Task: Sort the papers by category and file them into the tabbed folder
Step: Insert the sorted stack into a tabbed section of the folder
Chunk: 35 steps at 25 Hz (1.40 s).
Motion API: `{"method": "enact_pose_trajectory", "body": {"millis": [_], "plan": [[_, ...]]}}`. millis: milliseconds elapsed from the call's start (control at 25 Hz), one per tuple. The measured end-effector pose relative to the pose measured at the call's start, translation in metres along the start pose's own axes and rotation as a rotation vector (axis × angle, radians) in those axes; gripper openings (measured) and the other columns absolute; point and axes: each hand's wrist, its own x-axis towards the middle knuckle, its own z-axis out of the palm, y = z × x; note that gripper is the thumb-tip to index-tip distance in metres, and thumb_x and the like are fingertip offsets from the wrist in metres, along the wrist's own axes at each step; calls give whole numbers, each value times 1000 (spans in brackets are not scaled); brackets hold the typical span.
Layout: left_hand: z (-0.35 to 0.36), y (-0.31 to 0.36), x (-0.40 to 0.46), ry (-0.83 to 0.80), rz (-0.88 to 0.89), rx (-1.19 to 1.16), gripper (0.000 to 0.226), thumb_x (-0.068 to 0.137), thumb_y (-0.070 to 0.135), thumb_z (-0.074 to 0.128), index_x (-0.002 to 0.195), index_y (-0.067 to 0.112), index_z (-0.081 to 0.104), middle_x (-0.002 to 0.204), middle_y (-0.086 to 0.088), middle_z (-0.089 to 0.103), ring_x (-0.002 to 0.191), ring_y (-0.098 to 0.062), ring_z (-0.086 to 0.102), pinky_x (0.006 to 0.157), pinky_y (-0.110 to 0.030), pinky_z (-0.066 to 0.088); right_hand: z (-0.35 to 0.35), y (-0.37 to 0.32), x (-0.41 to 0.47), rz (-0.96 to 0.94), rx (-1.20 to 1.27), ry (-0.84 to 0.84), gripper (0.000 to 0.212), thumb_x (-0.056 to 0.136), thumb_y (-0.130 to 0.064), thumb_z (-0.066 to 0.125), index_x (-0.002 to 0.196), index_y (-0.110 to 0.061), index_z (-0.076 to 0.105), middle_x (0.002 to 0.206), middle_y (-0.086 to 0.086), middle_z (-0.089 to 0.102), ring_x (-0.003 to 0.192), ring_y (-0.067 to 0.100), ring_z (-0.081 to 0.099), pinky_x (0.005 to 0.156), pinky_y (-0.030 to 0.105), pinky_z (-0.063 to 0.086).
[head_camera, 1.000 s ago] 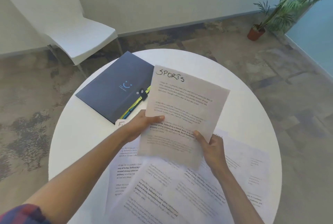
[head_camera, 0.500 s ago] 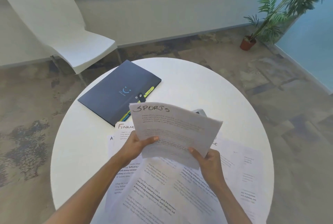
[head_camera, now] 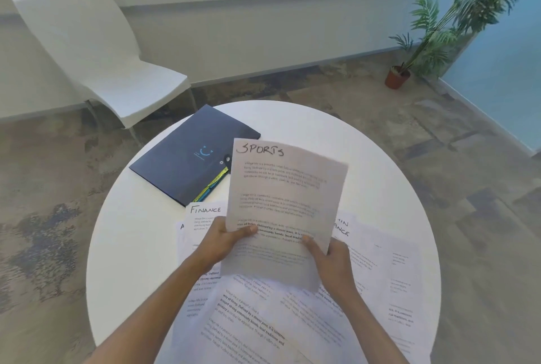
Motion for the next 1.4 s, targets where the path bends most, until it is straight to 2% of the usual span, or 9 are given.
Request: {"method": "enact_pose_trajectory", "body": {"millis": [160,360,440,640,720,840,920,1200,1400], "plan": [[-8,20,9,-82,-98,-32,27,85,12,72,112,12,71,106,-10,75,95,-33,73,84,-48,58,-2,-11,14,106,130,-36,14,92,-19,69,102,-13,75,94,0,79,87,19,76,68,26,59],[-14,34,17,-151,-255,-118,25,86,5,68,109,15,67,108,-13,74,91,-33,73,73,-42,61,-1,-13,30,270,288,-112,24,88,-16,71,109,-4,73,104,12,77,97,31,74,89,47,57],[-17,30,25,-173,-291,-103,29,85,7,71,112,13,65,110,-15,73,94,-36,72,80,-47,59,0,-8,34,271,258,-106,24,87,-15,72,108,-4,73,104,11,77,97,31,74,91,49,57],[-32,27,64,54,-300,55,32,86,37,70,106,12,69,100,-7,75,83,-22,72,74,-34,57,2,3,44,270,166,5,17,88,-15,73,102,-7,75,97,7,79,88,27,76,84,46,60],[-50,27,87,181,-180,306,33,91,40,64,102,10,71,93,-5,74,74,-18,69,71,-31,55,1,8,49,276,154,51,11,87,-15,74,96,-9,75,94,6,79,84,25,76,79,41,61],[-86,22,116,407,-67,1036,24,92,39,57,95,16,66,92,-2,69,83,-23,64,74,-33,50,0,13,57,257,122,100,6,87,-15,74,91,-11,75,92,5,78,80,21,75,70,33,59],[-110,11,134,445,-25,1268,23,91,31,53,101,13,62,101,-7,66,92,-29,60,74,-36,46,1,15,61,252,107,110,6,87,-15,74,92,-11,74,92,2,78,79,18,74,66,29,58],[-144,1,175,330,-74,1548,75,83,69,53,136,17,46,141,-14,47,131,-33,42,104,-49,40,7,21,71,242,92,81,7,88,-12,73,94,-10,76,89,-1,78,76,14,75,64,26,60],[-144,14,189,229,-150,1585,95,72,80,56,142,18,37,141,-14,46,126,-33,45,93,-45,49,8,27,78,284,88,92,10,87,-15,75,95,-9,76,88,0,79,81,20,76,73,35,61]]}}
